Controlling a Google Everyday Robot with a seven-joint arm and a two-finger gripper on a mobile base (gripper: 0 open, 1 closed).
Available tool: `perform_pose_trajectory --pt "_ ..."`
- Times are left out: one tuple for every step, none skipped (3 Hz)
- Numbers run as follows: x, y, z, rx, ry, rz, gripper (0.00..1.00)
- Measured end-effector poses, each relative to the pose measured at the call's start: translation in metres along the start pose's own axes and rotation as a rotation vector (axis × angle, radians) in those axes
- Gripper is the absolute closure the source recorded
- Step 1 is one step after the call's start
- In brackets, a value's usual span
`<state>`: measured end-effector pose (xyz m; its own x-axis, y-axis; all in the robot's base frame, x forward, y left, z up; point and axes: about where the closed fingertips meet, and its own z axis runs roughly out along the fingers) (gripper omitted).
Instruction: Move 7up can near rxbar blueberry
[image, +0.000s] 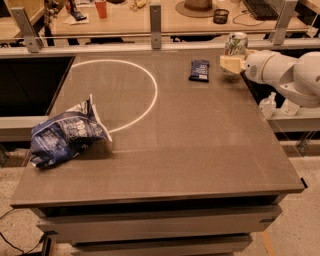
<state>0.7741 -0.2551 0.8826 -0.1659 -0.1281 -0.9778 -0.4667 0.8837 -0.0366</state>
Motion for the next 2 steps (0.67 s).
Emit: perform_pose_trajectory --pt "0.003 -0.001 0.017 -0.002 0.002 0.026 1.0" --pt "0.011 0.004 0.029 -0.012 0.004 0.05 1.0"
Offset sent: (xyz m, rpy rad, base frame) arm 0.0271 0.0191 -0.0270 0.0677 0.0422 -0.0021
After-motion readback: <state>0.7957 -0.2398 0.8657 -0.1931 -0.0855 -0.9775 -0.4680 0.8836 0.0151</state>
